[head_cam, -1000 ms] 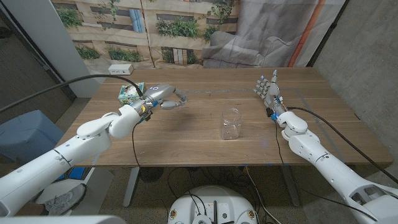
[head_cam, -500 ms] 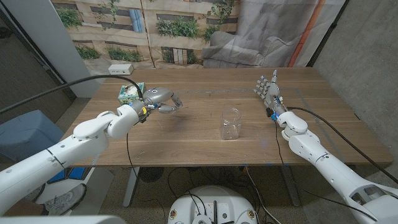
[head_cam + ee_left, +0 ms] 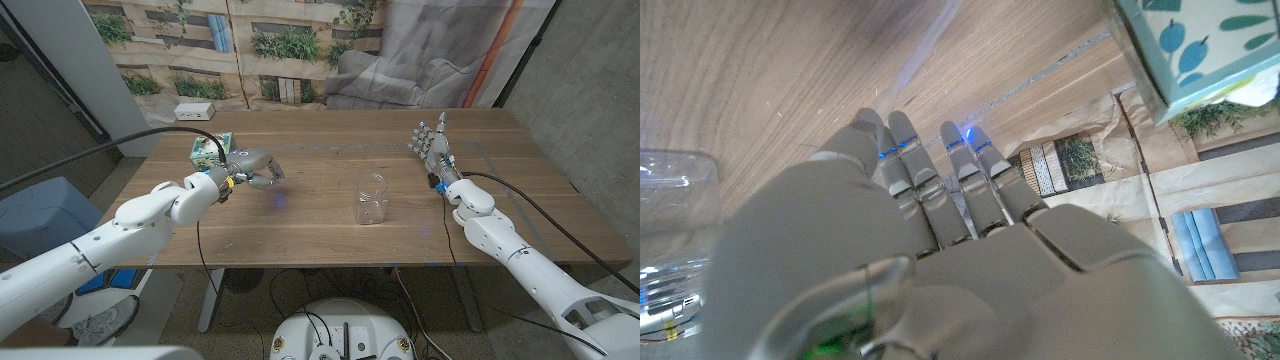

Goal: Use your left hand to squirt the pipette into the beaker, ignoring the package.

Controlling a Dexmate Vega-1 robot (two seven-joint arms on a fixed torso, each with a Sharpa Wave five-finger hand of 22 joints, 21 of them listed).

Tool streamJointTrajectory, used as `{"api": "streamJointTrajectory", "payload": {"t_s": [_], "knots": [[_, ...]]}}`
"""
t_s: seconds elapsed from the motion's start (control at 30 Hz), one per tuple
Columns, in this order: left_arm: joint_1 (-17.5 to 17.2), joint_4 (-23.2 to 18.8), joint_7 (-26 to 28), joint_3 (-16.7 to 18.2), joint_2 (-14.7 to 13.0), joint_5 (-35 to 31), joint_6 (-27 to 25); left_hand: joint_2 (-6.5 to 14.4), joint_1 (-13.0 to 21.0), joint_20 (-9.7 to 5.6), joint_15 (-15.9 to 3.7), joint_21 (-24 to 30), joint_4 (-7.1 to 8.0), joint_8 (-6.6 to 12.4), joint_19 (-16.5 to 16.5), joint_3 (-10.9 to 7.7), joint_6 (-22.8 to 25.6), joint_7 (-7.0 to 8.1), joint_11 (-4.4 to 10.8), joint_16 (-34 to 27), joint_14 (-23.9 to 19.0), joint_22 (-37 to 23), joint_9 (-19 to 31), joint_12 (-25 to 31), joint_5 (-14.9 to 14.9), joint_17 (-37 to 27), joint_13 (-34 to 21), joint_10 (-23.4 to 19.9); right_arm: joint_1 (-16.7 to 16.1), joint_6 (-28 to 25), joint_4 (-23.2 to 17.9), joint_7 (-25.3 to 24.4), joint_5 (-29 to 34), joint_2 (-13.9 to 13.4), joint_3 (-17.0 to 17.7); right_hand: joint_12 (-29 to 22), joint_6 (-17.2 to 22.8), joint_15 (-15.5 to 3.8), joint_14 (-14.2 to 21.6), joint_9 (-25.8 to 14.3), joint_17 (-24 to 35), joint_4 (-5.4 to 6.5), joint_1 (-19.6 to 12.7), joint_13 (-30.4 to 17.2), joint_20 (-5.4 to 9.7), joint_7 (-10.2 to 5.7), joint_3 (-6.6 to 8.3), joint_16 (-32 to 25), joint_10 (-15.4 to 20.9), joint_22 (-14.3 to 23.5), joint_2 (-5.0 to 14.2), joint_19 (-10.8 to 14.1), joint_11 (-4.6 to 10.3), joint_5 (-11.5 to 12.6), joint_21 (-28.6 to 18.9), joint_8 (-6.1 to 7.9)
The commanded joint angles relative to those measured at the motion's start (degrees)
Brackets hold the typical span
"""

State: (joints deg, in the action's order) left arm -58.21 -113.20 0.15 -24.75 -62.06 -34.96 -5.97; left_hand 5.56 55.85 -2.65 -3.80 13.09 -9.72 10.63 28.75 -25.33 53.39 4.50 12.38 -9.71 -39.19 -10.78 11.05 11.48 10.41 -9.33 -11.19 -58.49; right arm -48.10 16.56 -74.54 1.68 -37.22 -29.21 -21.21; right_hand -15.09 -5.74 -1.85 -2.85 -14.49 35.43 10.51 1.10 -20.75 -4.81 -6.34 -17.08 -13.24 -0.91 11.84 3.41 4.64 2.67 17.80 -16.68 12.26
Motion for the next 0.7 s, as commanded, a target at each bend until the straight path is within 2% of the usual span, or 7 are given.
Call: {"api": "streamJointTrajectory", "payload": {"t_s": [0.03,0.53,0.7], "knots": [[1.01,2.09,-0.59,-1.87,-0.11,0.30,-0.76,0.36,-0.44,-0.16,-8.26,0.21,-0.07,0.16,0.10,-0.60,-0.12,-0.02,0.00,-0.09,0.05,-0.16,0.28,0.16,0.19,-0.18,-0.16,0.35,0.02,0.01,0.02,-0.01,0.00,0.01,0.00,-0.17,0.02,-4.74,-0.47,-0.12,0.20,-0.05,-0.01,-0.14,-0.12,-0.55,-0.43,-0.34,-0.34,0.29,3.37,0.44,0.17,0.27,0.19,0.19],[1.94,6.14,2.00,-3.88,0.29,-0.18,0.43,0.21,-1.04,-0.12,-8.15,0.19,0.02,-0.11,-0.01,-0.79,-1.34,0.39,0.07,-0.03,0.25,-0.16,0.27,-0.22,0.16,-0.15,-0.10,1.84,0.02,0.00,0.01,-0.01,0.00,0.01,0.00,-0.18,0.06,-4.73,-0.43,-0.12,0.21,-0.05,-0.01,-0.14,-0.12,-0.51,-0.43,-0.36,-0.31,0.29,3.37,0.43,0.31,0.27,0.20,0.20],[1.46,7.00,4.47,-3.55,0.61,0.55,0.79,-0.53,-2.30,-0.07,-7.91,0.17,0.24,-0.60,-0.13,-0.48,-3.62,0.56,0.01,-0.03,0.54,-0.15,0.21,-0.61,0.03,-0.19,-0.05,3.80,0.02,-0.01,-0.02,-0.03,0.01,0.02,-0.01,-0.28,-0.01,-4.79,-0.46,-0.12,0.21,-0.05,-0.01,-0.15,-0.11,-0.52,-0.43,-0.35,-0.09,0.29,3.37,0.46,0.27,0.26,0.19,0.18]]}}
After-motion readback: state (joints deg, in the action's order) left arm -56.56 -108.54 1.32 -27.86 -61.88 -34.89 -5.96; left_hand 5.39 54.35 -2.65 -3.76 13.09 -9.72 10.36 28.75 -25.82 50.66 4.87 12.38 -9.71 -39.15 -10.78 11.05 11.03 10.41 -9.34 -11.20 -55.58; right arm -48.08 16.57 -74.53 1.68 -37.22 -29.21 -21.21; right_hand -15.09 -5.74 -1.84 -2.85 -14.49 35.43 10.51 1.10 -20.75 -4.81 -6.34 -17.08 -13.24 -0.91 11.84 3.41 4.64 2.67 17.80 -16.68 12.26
